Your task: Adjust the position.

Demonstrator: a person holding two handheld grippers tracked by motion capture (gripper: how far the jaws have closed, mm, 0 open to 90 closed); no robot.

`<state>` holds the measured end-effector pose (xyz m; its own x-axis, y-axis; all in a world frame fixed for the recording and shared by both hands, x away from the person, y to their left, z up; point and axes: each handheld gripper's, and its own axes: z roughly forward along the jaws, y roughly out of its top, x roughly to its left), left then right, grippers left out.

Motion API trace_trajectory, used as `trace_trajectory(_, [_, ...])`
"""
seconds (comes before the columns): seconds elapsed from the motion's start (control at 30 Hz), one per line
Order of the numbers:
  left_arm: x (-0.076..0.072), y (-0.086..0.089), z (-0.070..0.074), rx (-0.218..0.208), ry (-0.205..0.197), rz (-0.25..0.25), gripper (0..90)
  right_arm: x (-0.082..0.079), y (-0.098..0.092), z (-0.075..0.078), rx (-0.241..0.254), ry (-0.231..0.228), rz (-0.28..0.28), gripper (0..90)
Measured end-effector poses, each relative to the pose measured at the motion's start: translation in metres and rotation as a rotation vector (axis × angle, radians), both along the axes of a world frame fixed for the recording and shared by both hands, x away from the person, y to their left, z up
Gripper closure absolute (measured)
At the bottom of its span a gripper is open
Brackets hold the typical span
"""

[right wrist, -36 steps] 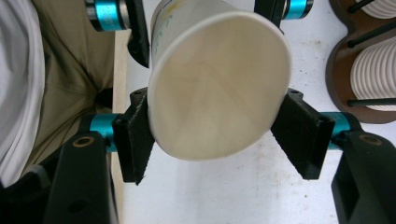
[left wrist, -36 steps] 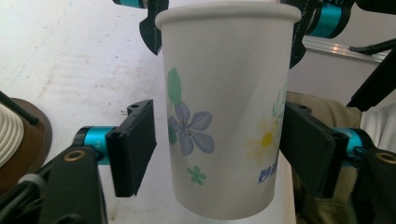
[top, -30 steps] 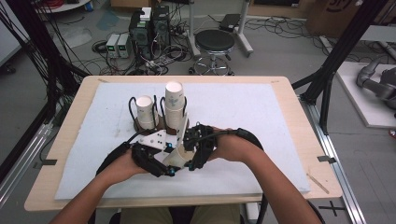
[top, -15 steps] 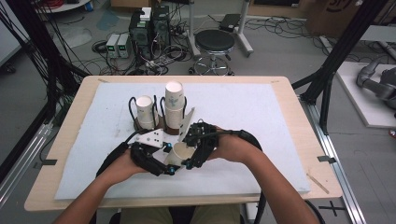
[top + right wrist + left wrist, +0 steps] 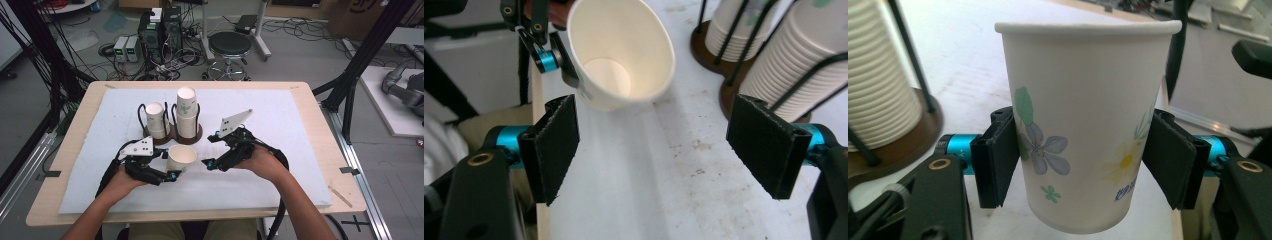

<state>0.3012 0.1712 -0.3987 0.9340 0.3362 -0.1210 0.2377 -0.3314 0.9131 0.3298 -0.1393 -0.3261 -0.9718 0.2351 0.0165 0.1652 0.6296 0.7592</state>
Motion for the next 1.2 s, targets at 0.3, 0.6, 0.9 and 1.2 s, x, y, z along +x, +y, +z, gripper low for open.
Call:
trace_trajectory(0.3, [-0.004,0.019,-0.007,-0.080,-0.053,0.073,33.5,-0.004,-0.030,-0.016,0.158,-0.039,-0.128,21.9])
trace_trajectory(0.6, [-0.010,0.036,-0.013,-0.145,-0.090,0.149,32.8,-0.010,-0.065,-0.037,0.225,-0.068,-0.264,22.0])
trace_trajectory(0.9, [-0.013,0.052,-0.012,-0.217,-0.156,0.207,32.5,-0.019,-0.095,-0.054,0.210,-0.097,-0.376,22.1])
trace_trajectory(1.2, [-0.017,0.065,-0.013,-0.234,-0.185,0.251,32.2,-0.021,-0.103,-0.061,0.227,-0.126,-0.432,22.0])
